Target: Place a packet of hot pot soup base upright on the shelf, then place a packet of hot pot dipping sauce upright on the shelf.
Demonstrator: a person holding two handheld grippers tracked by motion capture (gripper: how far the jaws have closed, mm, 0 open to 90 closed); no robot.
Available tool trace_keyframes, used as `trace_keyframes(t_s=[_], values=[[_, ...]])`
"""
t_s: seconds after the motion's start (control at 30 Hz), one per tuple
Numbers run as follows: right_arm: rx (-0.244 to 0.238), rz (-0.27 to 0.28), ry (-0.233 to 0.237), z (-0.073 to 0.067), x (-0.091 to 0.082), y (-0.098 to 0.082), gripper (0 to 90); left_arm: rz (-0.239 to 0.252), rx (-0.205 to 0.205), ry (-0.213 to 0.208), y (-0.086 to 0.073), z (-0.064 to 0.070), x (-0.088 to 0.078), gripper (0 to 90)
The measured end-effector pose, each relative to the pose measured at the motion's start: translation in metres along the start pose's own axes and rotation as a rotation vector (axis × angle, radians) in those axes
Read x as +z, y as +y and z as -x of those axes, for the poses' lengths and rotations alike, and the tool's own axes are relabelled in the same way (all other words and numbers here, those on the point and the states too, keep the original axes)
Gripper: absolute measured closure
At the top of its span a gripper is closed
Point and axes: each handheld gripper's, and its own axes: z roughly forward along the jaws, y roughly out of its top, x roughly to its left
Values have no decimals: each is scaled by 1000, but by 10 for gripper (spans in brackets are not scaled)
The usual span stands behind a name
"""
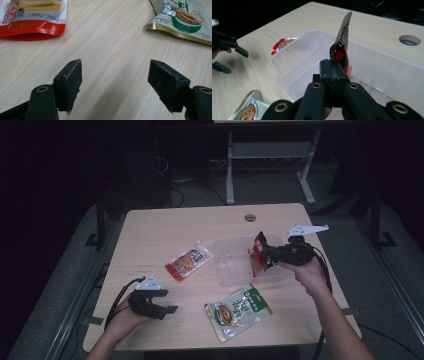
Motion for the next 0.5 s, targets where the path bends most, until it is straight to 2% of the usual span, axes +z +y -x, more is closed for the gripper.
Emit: trace_keyframes(t_s=[0.1,0.23,0.5], values=[[9,1,-12,0,2,0,820,-3,-1,-1,0,0,0,271],[28,19,12,1,1,1,666,-6,8,1,0,-2,-1,271],[7,36,17,-3,-13,5,437,-6,14,-1,0,-2,-1,271]])
